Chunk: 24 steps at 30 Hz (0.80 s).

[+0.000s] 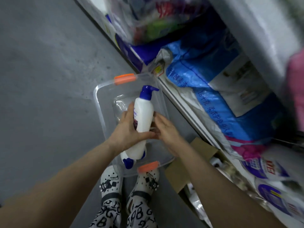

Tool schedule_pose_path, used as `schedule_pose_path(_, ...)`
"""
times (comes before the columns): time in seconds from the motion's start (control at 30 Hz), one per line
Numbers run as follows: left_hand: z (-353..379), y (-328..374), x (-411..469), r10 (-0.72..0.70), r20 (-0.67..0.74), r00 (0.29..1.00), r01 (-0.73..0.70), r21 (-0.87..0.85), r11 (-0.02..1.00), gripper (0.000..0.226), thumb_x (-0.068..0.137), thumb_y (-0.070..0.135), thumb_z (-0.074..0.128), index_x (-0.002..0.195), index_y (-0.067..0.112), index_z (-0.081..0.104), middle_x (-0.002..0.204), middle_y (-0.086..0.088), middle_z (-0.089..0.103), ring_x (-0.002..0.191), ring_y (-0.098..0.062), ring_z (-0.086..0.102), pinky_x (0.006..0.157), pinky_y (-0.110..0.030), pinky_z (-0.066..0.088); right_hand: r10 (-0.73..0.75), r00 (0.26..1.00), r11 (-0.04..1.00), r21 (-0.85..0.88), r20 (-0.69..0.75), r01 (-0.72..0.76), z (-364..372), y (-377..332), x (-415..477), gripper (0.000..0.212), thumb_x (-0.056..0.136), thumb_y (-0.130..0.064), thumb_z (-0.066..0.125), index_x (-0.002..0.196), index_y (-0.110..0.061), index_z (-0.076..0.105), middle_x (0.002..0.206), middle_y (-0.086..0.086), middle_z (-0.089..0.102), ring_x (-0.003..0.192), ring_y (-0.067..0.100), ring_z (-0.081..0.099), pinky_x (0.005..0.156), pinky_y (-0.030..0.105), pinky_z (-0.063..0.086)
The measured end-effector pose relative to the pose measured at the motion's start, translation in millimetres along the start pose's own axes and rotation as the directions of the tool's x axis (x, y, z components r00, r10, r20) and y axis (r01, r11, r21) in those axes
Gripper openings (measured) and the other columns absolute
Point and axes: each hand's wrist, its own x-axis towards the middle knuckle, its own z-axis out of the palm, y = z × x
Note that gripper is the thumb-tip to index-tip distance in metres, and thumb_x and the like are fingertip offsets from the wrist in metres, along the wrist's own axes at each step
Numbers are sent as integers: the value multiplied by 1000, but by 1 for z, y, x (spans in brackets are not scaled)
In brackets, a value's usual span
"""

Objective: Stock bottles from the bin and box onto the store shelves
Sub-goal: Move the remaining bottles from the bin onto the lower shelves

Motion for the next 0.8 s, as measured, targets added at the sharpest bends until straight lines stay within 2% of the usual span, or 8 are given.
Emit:
schedule_pose_path(0.1, -4, 48, -33, -32, -2, 999, 32, -117, 993, 72, 77, 27, 82, 134, 34, 37, 111, 11, 61, 99, -5, 64, 74, -19, 53, -29, 999, 998, 61, 35, 27, 1, -23, -47, 39, 104, -39, 45, 142, -35, 48, 135, 0, 60, 119, 18, 61, 103, 44, 50)
schedule_pose_path(0.2, -9, 89, -65, -88, 53, 995, 98, -259, 961, 51, 81, 31, 75, 124, 33, 48, 111, 2, 67, 99, -13, 66, 81, -29, 58, -8, 1000, 989, 150, 27, 4, 3, -48, -91, 47, 101, -47, 47, 147, -43, 38, 140, -1, 56, 122, 19, 58, 104, 46, 49)
schedule_pose_path(0.27, -15, 117, -85, -95, 86, 992, 115, -276, 954, 34, 86, 27, 71, 116, 29, 55, 109, -4, 69, 99, -20, 68, 84, -35, 57, 1, 1000, 988, 157, 12, -2, 0, -62, -120, 47, 101, -48, 48, 147, -42, 40, 136, 4, 60, 120, 25, 60, 103, 50, 49)
schedule_pose_path(0.33, -23, 146, -106, -84, 131, 988, 120, -295, 948, 16, 93, 21, 64, 109, 23, 63, 104, -8, 73, 96, -24, 70, 83, -37, 57, -3, 1000, 976, 220, -22, 8, -4, -76, -159, 42, 103, -38, 48, 144, -28, 47, 117, 13, 66, 107, 28, 66, 94, 44, 55)
schedule_pose_path(0.4, -30, 172, -125, -92, 158, 983, 137, -308, 941, 17, 96, 22, 60, 109, 13, 67, 100, -11, 73, 91, -25, 70, 81, -35, 56, -26, 998, 948, 317, -48, 40, -7, -88, -199, 35, 104, -28, 48, 136, -14, 53, 91, 10, 66, 82, 22, 66, 79, 35, 57)
schedule_pose_path(0.43, -34, 187, -136, -95, 169, 981, 142, -296, 945, 20, 98, 23, 57, 110, 10, 67, 97, -11, 72, 89, -24, 68, 78, -34, 54, -37, 997, 932, 358, -65, 58, -9, -93, -221, 32, 104, -25, 48, 132, -12, 56, 88, 6, 68, 79, 19, 65, 79, 36, 57)
schedule_pose_path(0.63, -30, 274, -209, 5, 259, 966, 49, -202, 978, 23, 101, 22, 52, 116, 15, 67, 87, 3, 75, 78, -10, 70, 66, -25, 54, -85, 981, 826, 538, -174, 167, -16, -110, -345, 22, 100, -20, 56, 118, -11, 61, 90, 9, 71, 85, 27, 64, 86, 40, 52)
schedule_pose_path(0.8, 0, 339, -277, 168, 406, 899, -117, -146, 982, 26, 97, 25, 58, 116, 10, 68, 104, -15, 73, 91, -27, 71, 83, -42, 57, -174, 932, 721, 604, -318, 341, -24, -120, -439, 13, 101, -21, 52, 106, -13, 61, 74, 2, 69, 68, 19, 63, 73, 37, 54)
